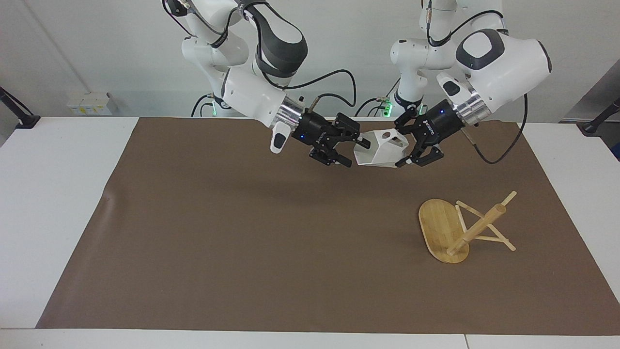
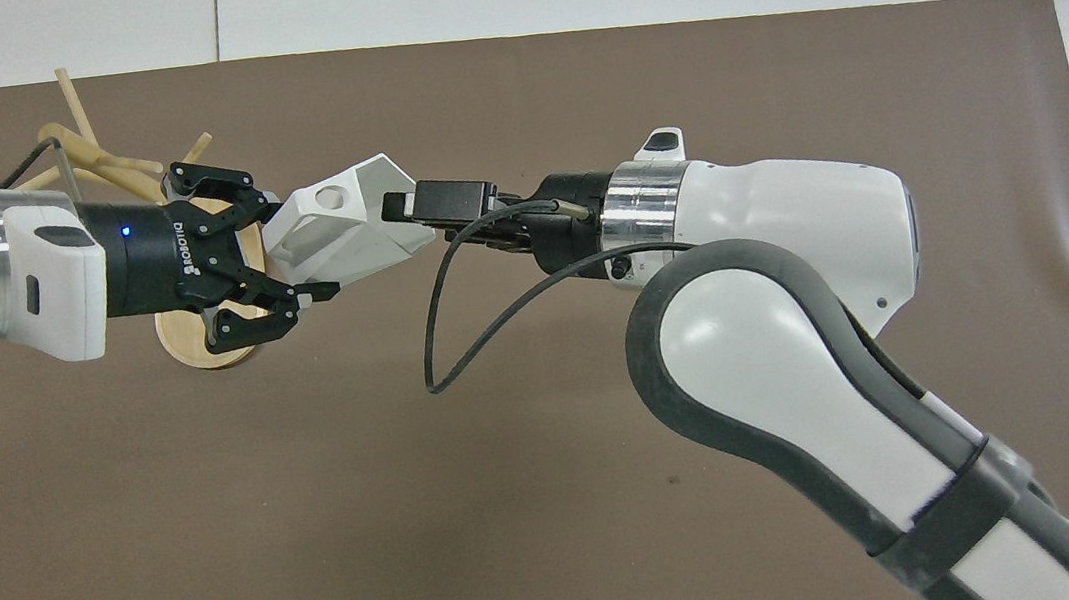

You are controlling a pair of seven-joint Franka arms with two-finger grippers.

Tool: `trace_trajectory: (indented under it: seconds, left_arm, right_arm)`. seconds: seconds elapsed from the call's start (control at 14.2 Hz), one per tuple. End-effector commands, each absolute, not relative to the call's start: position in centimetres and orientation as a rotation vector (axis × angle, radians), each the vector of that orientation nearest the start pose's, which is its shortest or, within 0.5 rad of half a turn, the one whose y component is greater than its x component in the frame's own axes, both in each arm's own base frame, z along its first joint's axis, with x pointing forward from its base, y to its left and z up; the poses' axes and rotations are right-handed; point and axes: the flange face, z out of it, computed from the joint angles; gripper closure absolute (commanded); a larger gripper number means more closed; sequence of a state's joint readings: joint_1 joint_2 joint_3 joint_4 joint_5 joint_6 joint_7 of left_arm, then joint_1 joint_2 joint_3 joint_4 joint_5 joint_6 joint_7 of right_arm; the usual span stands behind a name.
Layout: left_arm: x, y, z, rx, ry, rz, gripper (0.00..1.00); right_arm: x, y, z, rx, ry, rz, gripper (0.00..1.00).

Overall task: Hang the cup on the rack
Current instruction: 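Open the right gripper and withdraw it while the left gripper holds the cup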

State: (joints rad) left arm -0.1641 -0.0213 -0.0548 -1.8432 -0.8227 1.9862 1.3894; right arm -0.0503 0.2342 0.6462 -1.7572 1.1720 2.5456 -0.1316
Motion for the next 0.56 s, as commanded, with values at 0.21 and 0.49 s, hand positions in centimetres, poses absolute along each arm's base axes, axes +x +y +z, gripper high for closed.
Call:
trace_trajectory:
  seconds: [0.21, 0.49]
  left_arm:
    - [55.0, -16.2, 56.2, 2.014, -1.488, 0.770, 1.00]
    - [54.7, -15.0, 54.6, 2.114, -1.419, 0.778, 1.00]
  right_arm:
    - [57.5, 32.4, 50.6, -2.080, 0.168, -0.289, 0.00]
    - [59.1, 29.3, 50.0, -2.250, 0.039, -0.404, 0.00]
